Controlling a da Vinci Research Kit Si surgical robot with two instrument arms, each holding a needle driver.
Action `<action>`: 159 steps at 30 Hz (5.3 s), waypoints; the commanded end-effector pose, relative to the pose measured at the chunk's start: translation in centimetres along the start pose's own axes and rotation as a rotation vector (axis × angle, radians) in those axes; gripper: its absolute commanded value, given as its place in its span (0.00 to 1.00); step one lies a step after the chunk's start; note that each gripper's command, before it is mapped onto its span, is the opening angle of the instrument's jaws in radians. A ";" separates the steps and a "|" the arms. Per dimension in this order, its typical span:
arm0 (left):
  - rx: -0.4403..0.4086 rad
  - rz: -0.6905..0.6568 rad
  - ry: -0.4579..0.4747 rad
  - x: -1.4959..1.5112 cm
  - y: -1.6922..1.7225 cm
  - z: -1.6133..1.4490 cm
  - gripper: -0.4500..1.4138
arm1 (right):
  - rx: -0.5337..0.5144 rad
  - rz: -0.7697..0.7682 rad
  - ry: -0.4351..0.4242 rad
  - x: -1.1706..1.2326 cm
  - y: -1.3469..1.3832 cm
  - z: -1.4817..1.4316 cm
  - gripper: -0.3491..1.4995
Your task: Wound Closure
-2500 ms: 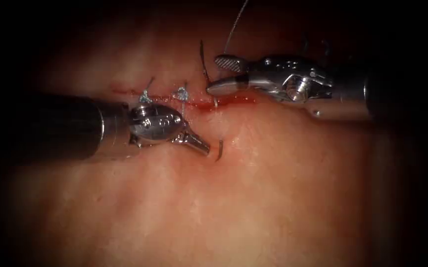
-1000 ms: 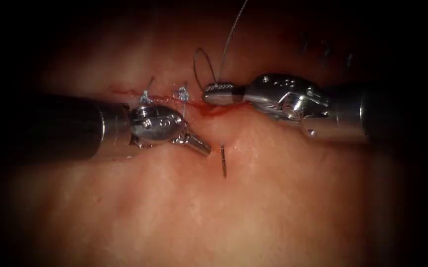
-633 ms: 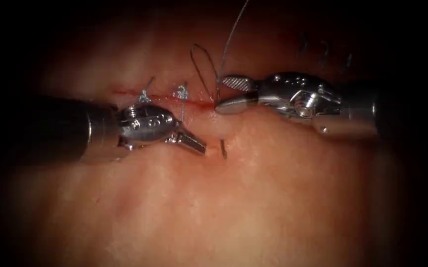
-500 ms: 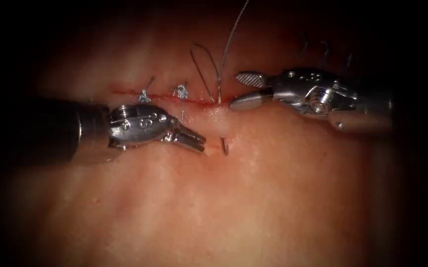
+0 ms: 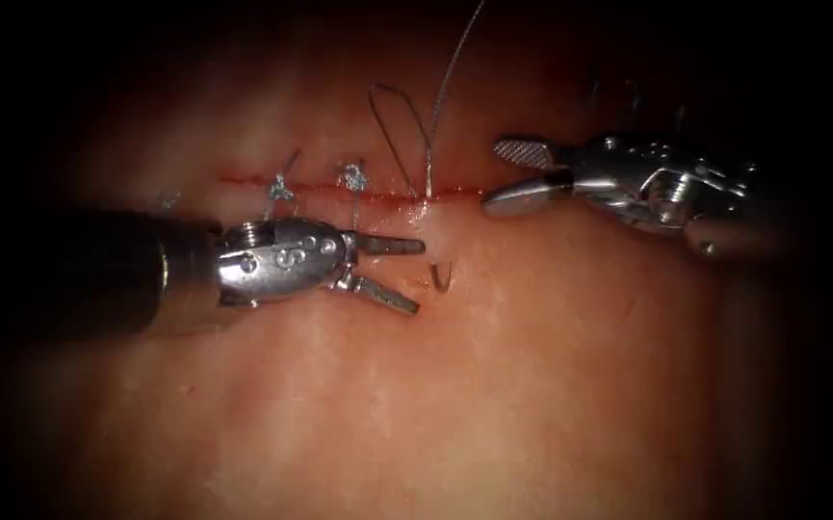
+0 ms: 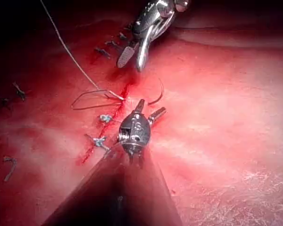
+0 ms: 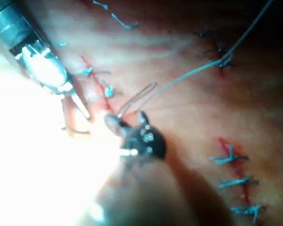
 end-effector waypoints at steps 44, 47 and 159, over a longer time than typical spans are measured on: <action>0.130 -0.309 0.118 0.06 -0.04 0.11 0.00 | -0.056 -0.008 0.006 -0.15 0.13 0.03 0.74; 0.100 -0.359 0.126 0.13 0.02 0.08 0.00 | -0.052 -0.009 0.006 -0.17 0.13 0.02 0.74; 0.207 0.107 -0.006 1.36 0.36 -1.30 0.00 | 0.080 -0.094 0.003 -0.71 -0.51 0.74 0.00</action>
